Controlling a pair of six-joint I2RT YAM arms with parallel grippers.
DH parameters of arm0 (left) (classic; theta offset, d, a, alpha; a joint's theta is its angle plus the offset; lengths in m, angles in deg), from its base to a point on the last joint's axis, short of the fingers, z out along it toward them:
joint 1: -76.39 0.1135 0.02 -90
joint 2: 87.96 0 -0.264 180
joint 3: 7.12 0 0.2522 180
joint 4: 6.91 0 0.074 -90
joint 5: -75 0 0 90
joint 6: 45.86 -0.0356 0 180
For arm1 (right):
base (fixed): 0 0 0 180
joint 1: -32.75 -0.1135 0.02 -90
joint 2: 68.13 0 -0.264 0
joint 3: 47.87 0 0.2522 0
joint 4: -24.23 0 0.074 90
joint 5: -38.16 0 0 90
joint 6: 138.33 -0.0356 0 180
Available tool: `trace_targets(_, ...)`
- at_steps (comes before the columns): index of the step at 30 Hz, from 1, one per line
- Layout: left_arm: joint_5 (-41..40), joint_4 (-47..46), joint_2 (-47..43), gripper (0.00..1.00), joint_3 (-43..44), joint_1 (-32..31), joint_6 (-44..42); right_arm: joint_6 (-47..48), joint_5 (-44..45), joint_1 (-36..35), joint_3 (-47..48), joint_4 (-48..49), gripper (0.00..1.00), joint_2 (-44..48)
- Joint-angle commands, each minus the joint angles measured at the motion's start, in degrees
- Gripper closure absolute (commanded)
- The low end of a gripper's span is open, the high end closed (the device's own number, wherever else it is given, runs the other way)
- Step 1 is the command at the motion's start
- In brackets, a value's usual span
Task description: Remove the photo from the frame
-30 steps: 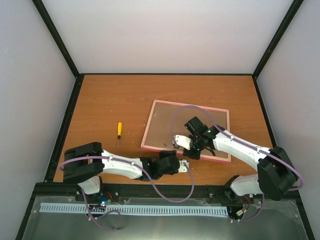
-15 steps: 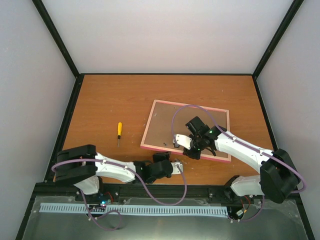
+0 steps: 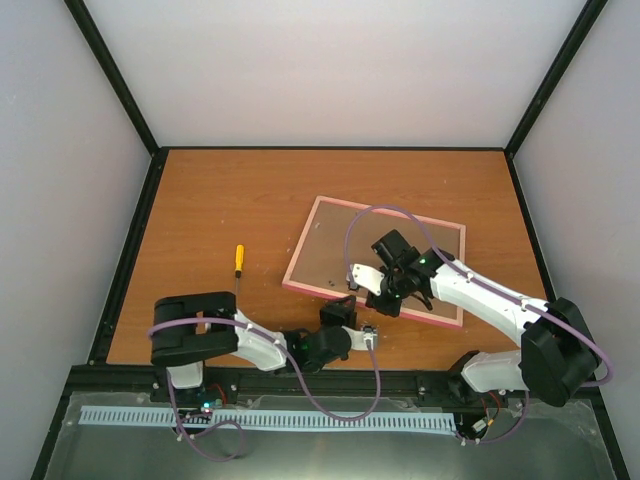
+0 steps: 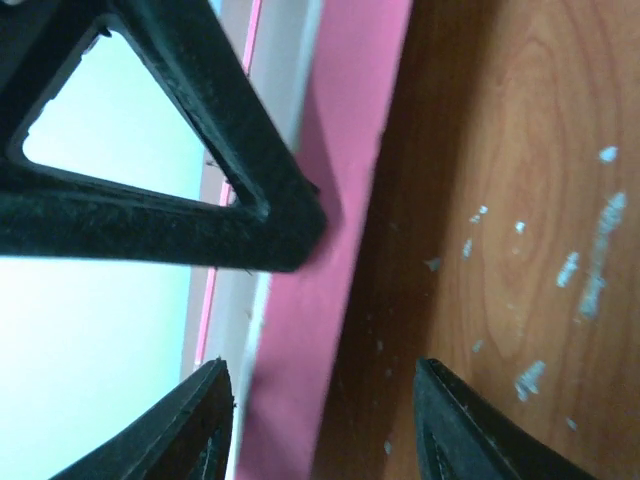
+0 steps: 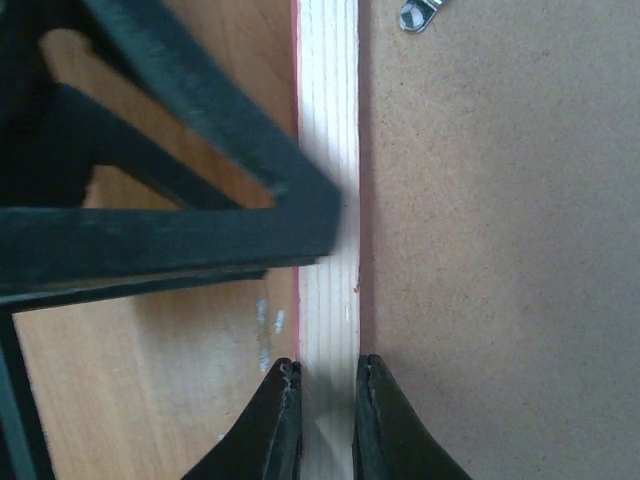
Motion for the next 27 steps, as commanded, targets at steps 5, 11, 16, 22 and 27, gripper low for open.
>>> trace_targets(5, -1.7, -14.4, 4.5, 0.50, 2.1, 0.1, -9.0, -0.3, -5.0, -0.5, 1.8, -2.2, 0.97, 1.6)
trace_targets(11, -1.8, -20.5, 7.8, 0.52, 2.3, 0.7, -13.7, -0.7, -5.6, -0.5, 2.0, -2.7, 0.97, 2.0)
trace_targets(16, -2.4, -23.7, 8.7, 0.57, 2.2, 0.7, -15.6, -1.1, -5.6, -0.5, 1.8, -2.9, 0.97, 2.6)
trace_targets(22, -2.4, -22.5, 7.3, 0.70, 2.7, 0.7, -16.1, -1.6, -5.3, -0.5, 2.5, -4.5, 0.97, 4.1)
trace_targets(27, -2.3, -20.9, 5.6, 0.80, 3.3, 0.7, -16.0, -1.6, -5.1, -0.5, 4.2, -6.5, 0.70, 8.3)
